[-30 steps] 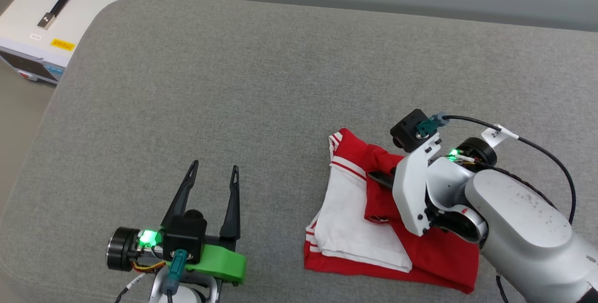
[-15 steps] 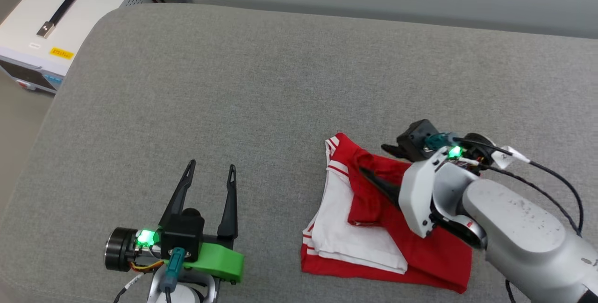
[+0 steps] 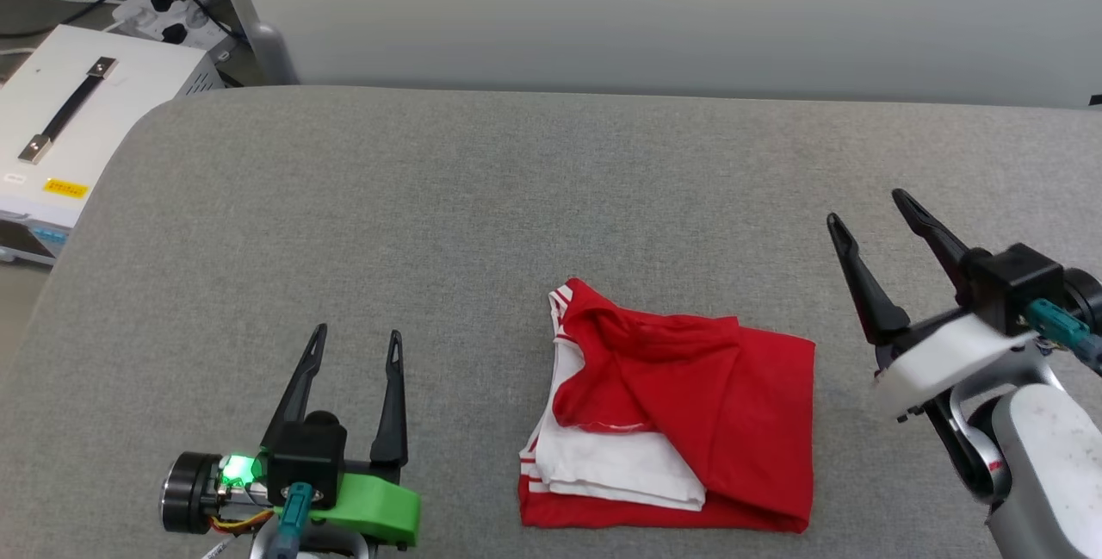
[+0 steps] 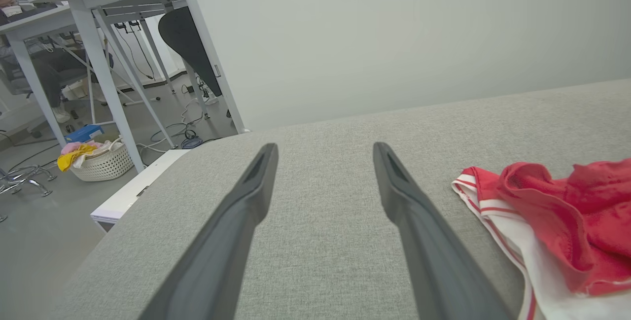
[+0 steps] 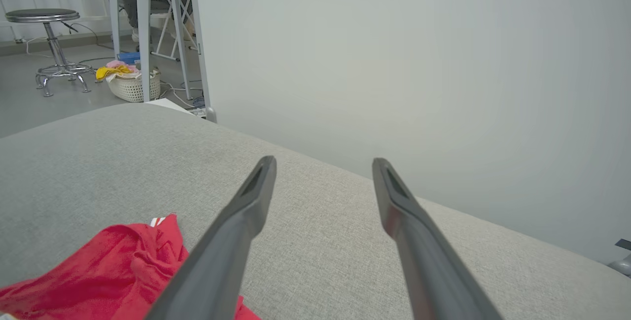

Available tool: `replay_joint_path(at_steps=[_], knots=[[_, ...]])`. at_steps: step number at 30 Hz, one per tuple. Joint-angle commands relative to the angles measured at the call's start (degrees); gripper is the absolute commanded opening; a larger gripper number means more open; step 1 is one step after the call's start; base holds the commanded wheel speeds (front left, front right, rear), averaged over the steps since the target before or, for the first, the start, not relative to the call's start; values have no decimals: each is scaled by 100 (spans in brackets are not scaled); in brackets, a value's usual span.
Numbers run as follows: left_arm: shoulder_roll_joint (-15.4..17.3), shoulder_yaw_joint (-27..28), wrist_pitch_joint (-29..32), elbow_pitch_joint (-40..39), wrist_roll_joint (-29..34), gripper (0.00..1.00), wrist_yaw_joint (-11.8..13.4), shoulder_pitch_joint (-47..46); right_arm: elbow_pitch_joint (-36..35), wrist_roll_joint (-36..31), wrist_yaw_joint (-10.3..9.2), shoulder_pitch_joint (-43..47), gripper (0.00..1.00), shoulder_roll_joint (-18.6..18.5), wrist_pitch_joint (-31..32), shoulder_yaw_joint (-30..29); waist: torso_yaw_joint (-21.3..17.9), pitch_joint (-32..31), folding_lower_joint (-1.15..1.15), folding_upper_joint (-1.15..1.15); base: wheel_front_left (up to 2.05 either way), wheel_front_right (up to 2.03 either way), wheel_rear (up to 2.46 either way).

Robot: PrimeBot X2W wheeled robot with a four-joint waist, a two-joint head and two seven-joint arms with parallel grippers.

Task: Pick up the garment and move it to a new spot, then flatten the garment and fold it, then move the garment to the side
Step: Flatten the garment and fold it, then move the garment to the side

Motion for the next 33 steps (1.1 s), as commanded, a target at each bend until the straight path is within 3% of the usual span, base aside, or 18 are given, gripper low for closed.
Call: replay_joint_path(at_steps=[1,7,13,21,33], knots=[[22,21,-34,-25,-3,100,33,98,-121,-204,-4,272,100,195,-141,-293,-84,-116,0,0,0,0,0],[18,36,-34,-10,-10,100,54,206,-614,-912,-4,1182,100,904,-440,-1327,-135,-272,0,0,0,0,0],[56,40,-34,-21,-28,100,40,393,-1053,-1155,-4,2008,100,1432,-505,-1751,-169,-459,0,0,0,0,0],[114,23,-34,-33,-31,100,16,644,-1489,-1265,-4,2753,100,1687,-511,-1852,-134,-564,0,0,0,0,0],[133,2,-34,-39,-43,100,-10,716,-1547,-1315,-4,2962,100,1756,-512,-1839,-91,-574,0,0,0,0,0]])
